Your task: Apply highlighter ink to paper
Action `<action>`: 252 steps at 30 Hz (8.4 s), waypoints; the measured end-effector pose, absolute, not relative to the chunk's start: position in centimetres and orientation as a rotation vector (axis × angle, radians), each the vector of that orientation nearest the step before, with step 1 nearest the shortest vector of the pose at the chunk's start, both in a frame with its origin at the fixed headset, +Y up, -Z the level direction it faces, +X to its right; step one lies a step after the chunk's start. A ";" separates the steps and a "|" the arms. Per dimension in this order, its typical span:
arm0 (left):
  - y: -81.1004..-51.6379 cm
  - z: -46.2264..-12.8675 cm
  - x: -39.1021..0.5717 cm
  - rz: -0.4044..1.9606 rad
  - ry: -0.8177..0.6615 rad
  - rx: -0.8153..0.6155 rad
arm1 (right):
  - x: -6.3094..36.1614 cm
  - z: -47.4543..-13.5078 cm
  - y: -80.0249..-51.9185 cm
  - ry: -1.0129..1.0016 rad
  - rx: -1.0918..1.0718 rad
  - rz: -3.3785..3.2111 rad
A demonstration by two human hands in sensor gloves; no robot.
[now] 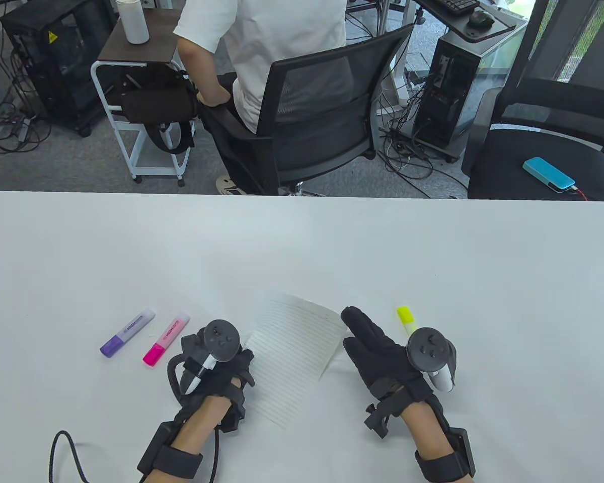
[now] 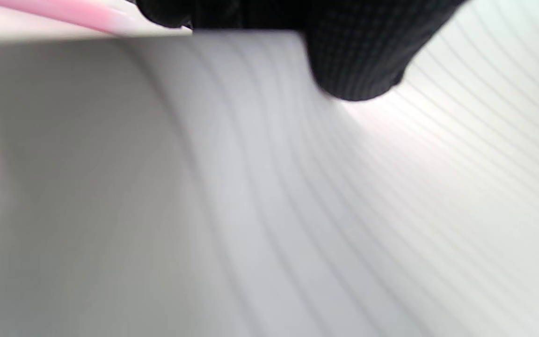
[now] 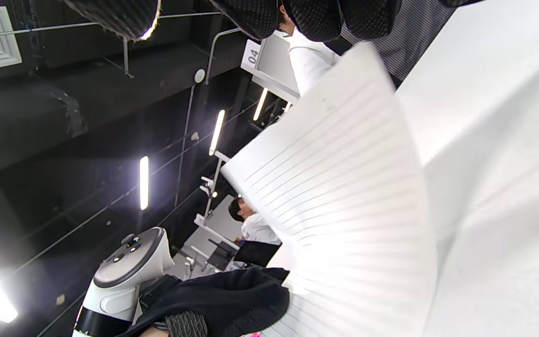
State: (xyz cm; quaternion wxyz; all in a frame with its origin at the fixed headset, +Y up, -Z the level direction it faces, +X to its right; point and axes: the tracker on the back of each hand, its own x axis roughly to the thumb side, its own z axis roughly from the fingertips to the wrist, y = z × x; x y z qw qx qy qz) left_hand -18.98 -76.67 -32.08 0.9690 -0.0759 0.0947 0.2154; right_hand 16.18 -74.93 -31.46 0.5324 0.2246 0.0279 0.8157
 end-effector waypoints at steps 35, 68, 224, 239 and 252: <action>-78.1 -39.1 -15.6 0.111 0.518 -0.246 | 16.2 -31.6 -75.2 0.091 0.529 1.977; -76.6 -32.2 -28.8 0.099 0.498 -0.306 | 14.5 -30.7 -74.7 0.085 0.613 1.982; -78.3 -30.4 -19.9 0.122 -0.183 -0.339 | 3.1 -31.9 -75.2 -0.277 0.387 2.519; -78.3 -30.4 -19.9 0.131 -0.175 -0.343 | 2.9 -32.0 -75.2 -0.265 0.389 2.554; -78.3 -30.5 -19.9 0.134 -0.172 -0.348 | 3.2 -31.9 -74.8 -0.289 0.374 2.517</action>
